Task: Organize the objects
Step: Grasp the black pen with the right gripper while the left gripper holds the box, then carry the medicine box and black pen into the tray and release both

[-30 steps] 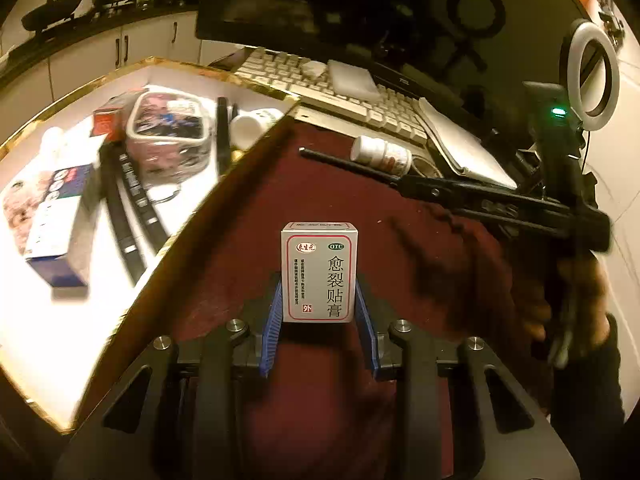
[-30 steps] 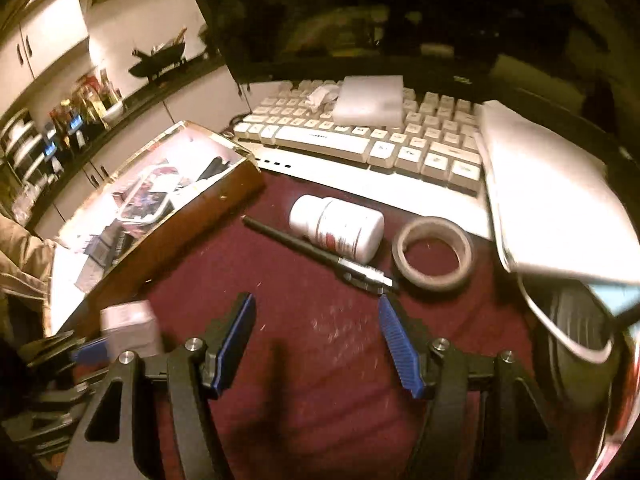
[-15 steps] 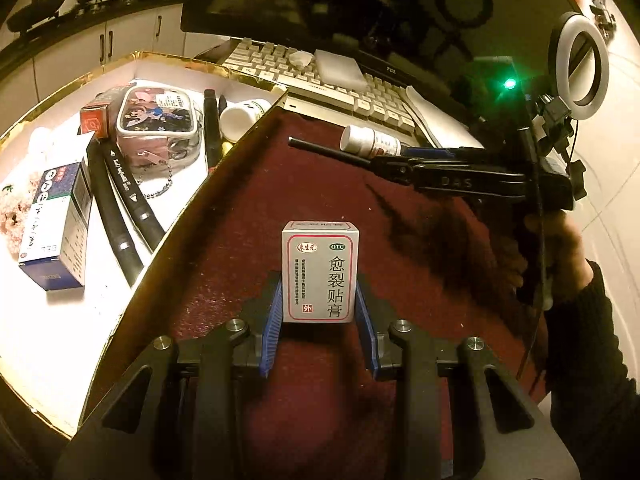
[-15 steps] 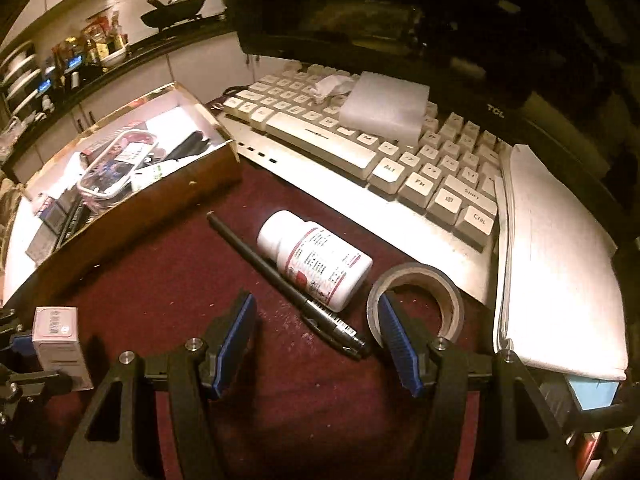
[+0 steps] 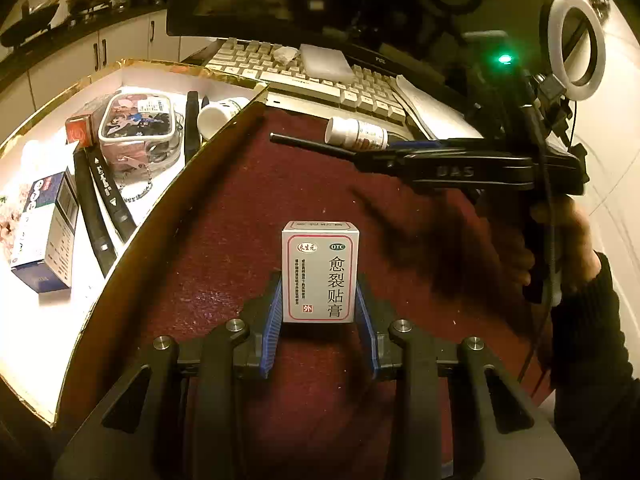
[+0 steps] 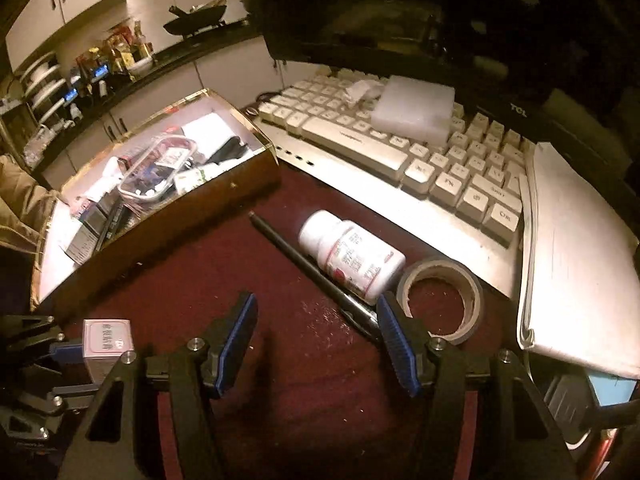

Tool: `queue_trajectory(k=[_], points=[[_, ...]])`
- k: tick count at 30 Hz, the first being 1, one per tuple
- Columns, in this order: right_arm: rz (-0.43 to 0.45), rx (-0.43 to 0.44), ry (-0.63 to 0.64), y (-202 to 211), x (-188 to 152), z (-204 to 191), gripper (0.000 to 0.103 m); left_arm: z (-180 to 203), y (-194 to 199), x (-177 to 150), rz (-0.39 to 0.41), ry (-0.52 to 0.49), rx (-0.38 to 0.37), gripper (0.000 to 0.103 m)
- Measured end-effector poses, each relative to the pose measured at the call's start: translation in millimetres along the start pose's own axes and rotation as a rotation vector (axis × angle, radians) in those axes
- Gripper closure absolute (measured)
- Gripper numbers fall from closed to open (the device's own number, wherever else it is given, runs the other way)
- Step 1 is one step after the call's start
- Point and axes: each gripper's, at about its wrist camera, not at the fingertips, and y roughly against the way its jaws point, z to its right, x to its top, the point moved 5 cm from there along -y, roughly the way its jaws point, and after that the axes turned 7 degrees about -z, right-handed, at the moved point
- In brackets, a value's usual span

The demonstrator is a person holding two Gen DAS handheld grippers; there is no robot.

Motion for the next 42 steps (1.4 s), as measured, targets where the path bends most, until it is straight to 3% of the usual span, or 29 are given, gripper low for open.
queue_trajectory(k=[7,10,13,19,22,27,34,38,40,42], points=[[0.008,-0.021,-0.013,-17,1,8,0.043,0,-1,2,-0.013,-0.007,0.002,0.070],[-0.024,-0.001,0.003,-18,-4,0,0.058,-2,0,2,-0.015,-0.002,0.009,0.070],[-0.065,0.085,0.020,-13,-13,-14,0.078,-4,1,3,-0.014,0.007,0.012,0.070],[-0.054,0.096,-0.006,-18,-7,-23,0.078,-3,1,1,-0.018,0.010,0.020,0.070],[-0.063,0.013,0.003,-21,-5,-30,0.091,-3,2,1,-0.024,0.011,0.028,0.070],[-0.061,0.034,-0.023,2,-42,-44,0.091,-4,3,-1,-0.042,0.013,0.024,0.070],[-0.004,0.052,-0.193,33,-101,-44,0.089,7,-3,3,-0.084,-0.034,0.021,0.070],[0.030,0.066,-0.195,31,-99,-49,0.089,8,0,5,-0.072,-0.035,0.042,0.069],[0.038,0.079,-0.199,30,-92,-49,0.089,7,3,6,-0.049,-0.031,0.037,0.061],[0.036,0.082,-0.202,28,-87,-50,0.089,6,3,7,-0.043,-0.024,0.033,0.061]])
